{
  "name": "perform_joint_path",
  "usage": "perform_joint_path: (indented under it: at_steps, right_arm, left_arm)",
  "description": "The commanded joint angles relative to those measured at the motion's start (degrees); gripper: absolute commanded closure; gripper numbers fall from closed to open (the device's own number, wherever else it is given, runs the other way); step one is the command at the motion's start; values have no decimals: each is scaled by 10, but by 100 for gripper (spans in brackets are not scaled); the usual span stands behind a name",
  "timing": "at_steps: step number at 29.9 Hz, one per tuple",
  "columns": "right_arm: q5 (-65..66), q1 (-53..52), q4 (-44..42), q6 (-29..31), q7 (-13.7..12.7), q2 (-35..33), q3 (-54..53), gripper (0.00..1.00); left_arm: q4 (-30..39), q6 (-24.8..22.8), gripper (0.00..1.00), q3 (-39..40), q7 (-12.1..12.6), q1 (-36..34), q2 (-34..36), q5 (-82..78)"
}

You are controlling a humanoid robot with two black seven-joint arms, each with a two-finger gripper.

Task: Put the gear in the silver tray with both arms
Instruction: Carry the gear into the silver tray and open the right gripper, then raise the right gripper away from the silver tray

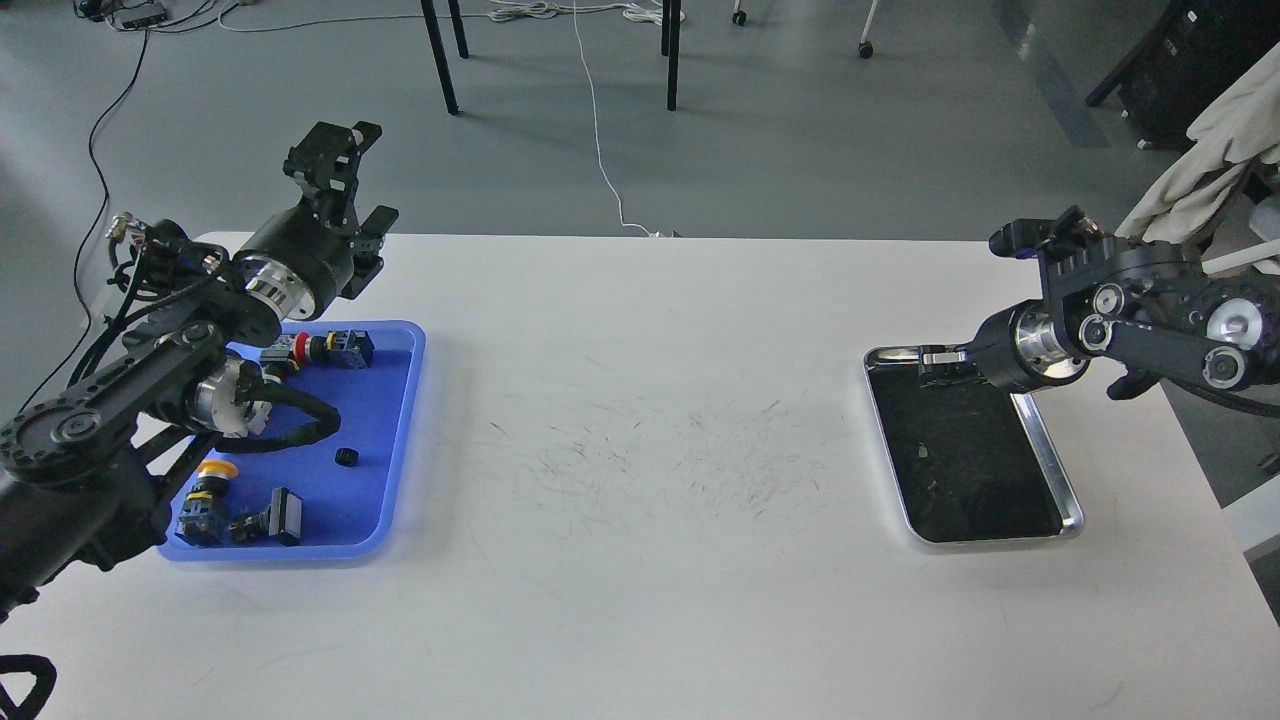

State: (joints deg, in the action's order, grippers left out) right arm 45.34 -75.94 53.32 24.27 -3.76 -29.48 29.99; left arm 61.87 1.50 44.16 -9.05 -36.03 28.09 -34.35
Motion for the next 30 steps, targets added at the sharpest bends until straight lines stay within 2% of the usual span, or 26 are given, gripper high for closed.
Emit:
perform_joint_path:
  at_steps: [1,5,8,9,11,14,15,17,19,21,25,30]
  right_arm:
    - [0,19,-16,-2,0,11,0,98]
    - [0,27,-21,-2,0,11,1,97]
    - [0,32,-22,-2,0,12,0,92]
    - [0,34,-23,-3,0,13,0,87]
    - [1,34,-25,-5,0,16,0,69]
    - [-1,33,-23,-5,0,17,-1,52]
    - [-1,33,-23,-5,0,17,-1,43]
    - [-2,32,-23,-5,0,18,-4,18]
    - [-4,27,-22,-5,0,18,-11,10]
    - [-6,26,-22,-5,0,14,-33,6]
    - [-11,26,-22,-5,0,1,-126,6]
    - [-73,56,-4,-5,1,-53,-355,6]
  left_arm:
    - [0,0,2,0,0,0,-1,0]
    - [0,0,2,0,0,2,-1,0]
    - [0,0,2,0,0,2,-1,0]
    - [0,0,2,0,0,2,-1,0]
    - [-1,0,2,0,0,2,-1,0]
    - [-5,-1,2,0,0,2,-1,0]
    - [-7,-1,2,0,0,2,-1,0]
    - [-8,-1,2,0,-1,2,-1,0]
    - [-7,-1,2,0,0,3,-1,0]
    - [-7,-1,2,0,0,3,0,-1]
    - [-7,-1,2,0,1,4,6,-1]
    - [18,-4,2,-6,3,13,49,-1]
